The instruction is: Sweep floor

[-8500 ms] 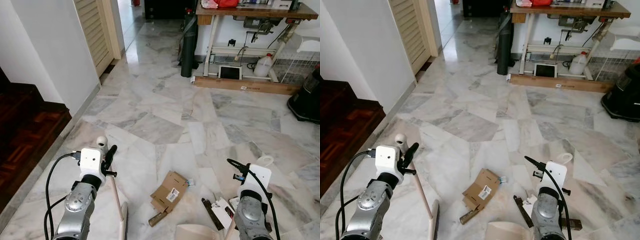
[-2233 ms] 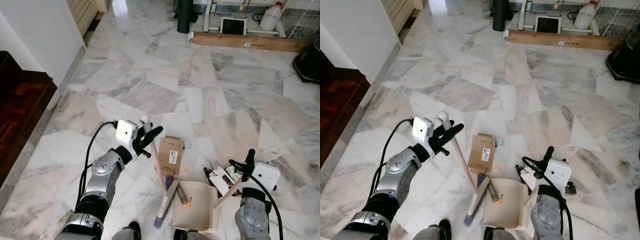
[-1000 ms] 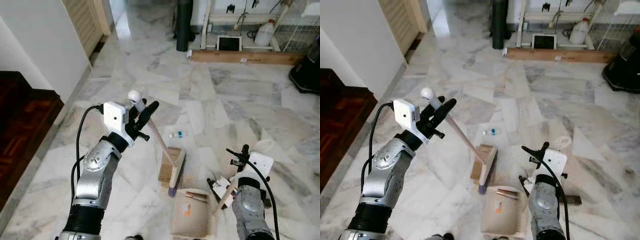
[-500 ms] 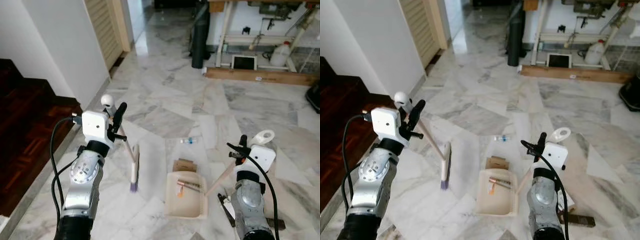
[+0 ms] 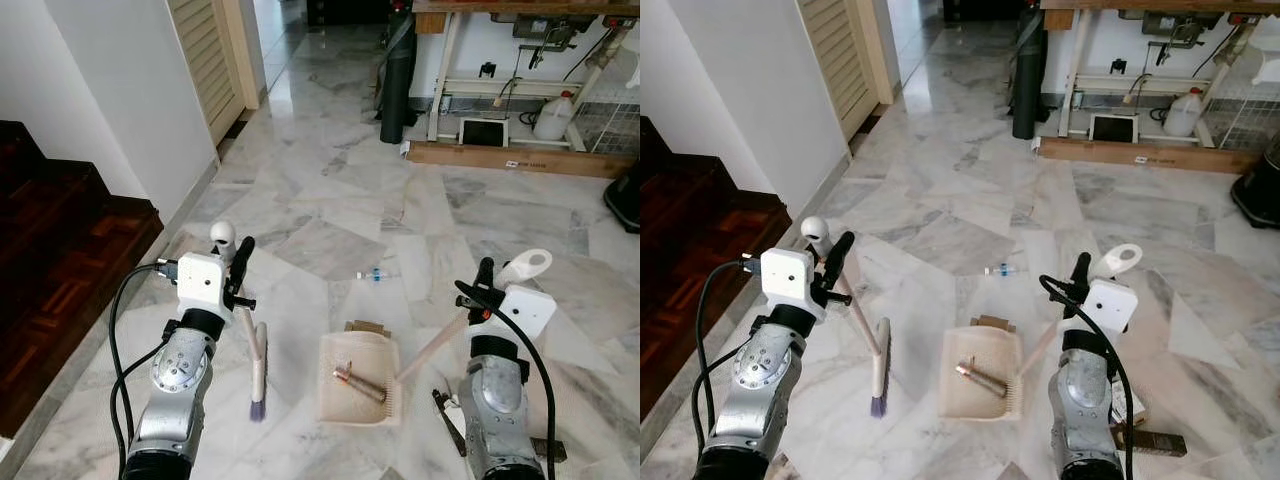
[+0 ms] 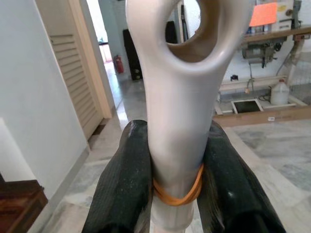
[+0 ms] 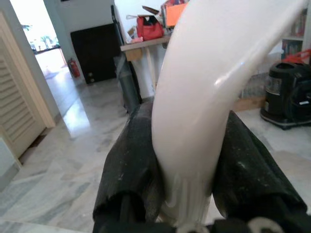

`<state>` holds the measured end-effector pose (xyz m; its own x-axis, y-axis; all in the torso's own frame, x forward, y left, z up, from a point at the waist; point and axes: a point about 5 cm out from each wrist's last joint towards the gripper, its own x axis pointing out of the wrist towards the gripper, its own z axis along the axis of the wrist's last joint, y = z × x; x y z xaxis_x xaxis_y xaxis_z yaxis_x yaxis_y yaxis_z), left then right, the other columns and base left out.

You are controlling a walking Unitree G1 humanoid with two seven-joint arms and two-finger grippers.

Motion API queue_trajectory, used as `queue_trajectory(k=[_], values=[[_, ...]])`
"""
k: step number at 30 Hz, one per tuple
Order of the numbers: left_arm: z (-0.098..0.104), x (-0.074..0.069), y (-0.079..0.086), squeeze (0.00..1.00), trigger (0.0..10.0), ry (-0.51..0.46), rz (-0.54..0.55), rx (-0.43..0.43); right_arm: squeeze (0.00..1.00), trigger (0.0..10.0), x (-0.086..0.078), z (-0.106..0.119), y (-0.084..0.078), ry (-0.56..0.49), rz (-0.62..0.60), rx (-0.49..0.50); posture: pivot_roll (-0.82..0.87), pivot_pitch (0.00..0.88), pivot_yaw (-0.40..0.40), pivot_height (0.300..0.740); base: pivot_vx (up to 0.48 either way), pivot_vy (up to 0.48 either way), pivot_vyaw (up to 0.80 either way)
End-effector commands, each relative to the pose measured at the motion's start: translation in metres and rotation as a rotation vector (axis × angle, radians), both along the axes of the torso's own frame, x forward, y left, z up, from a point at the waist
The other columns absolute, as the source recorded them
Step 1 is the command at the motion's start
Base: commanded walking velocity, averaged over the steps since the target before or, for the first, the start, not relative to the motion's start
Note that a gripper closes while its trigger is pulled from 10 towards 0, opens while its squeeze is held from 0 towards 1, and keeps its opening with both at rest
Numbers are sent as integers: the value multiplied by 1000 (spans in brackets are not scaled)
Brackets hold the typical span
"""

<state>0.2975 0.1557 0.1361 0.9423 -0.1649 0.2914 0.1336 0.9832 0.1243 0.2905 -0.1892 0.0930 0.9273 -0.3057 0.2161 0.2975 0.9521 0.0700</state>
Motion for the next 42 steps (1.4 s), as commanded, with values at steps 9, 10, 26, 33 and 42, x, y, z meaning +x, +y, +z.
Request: queue_trajectory(k=[9,10,26,33,42], values=[[8,1,7,0,10000,-57,35,3,0,10000,4,16,12,-62,38,-21,44,0,54,740,0,0,0],[7,1,8,0,10000,-55,36,3,0,10000,4,16,13,-58,39,-24,44,0,55,740,0,0,0],[2,1,6,0,10000,-38,49,-16,0,10000,5,13,18,-35,62,-26,48,0,52,740,0,0,637],[0,1,6,0,10000,-32,52,-16,0,10000,6,12,20,-29,70,-24,47,0,52,740,0,0,794],[-4,-1,5,0,10000,-19,58,-20,0,10000,7,12,19,-23,77,-26,47,0,41,740,0,0,794]])
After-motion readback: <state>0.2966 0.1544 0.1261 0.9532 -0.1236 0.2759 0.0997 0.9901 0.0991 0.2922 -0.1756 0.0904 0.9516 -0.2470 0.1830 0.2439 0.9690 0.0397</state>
